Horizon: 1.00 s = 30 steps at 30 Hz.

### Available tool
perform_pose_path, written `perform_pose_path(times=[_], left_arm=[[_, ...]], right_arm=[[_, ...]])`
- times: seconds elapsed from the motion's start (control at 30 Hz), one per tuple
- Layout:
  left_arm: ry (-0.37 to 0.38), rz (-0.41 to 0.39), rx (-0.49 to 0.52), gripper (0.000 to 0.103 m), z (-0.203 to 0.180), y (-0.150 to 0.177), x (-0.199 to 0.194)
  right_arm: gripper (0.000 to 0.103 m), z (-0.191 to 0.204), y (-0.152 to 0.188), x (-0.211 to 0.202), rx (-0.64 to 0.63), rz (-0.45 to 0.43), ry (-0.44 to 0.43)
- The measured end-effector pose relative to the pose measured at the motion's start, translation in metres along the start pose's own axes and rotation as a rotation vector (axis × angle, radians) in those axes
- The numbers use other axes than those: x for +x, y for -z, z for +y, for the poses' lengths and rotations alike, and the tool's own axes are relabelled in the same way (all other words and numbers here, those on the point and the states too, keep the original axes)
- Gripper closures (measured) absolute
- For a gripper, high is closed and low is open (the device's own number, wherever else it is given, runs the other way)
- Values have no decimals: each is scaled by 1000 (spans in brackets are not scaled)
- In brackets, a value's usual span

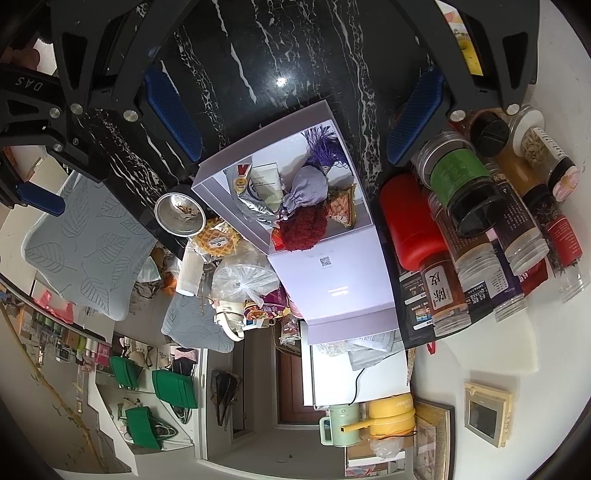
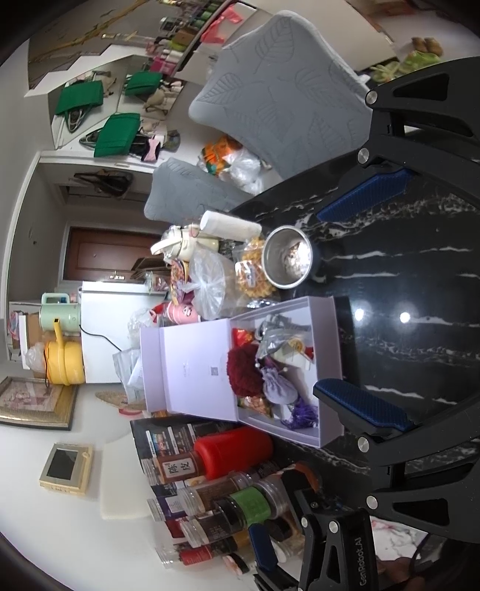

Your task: Organize soft objects

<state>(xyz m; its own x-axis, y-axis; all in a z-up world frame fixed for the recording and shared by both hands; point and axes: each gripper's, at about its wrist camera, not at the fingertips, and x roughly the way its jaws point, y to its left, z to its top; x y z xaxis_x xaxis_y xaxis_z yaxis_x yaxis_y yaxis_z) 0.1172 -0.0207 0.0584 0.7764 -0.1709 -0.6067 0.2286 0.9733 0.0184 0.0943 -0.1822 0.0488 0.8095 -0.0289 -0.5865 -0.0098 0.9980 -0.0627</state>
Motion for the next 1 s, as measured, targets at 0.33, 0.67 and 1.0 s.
perform_pose_path(times=[0.33, 0.67, 1.0], left_arm=[[20, 7, 6, 1, -3, -1, 0], [17, 13, 7, 1, -4, -2, 3], [22, 24, 12, 1, -5, 0, 6]], right_arm=[[15, -4, 3, 4, 9, 13, 4], [15, -4, 3, 9, 18, 29, 4], [15, -3, 4, 14, 19, 39, 7]])
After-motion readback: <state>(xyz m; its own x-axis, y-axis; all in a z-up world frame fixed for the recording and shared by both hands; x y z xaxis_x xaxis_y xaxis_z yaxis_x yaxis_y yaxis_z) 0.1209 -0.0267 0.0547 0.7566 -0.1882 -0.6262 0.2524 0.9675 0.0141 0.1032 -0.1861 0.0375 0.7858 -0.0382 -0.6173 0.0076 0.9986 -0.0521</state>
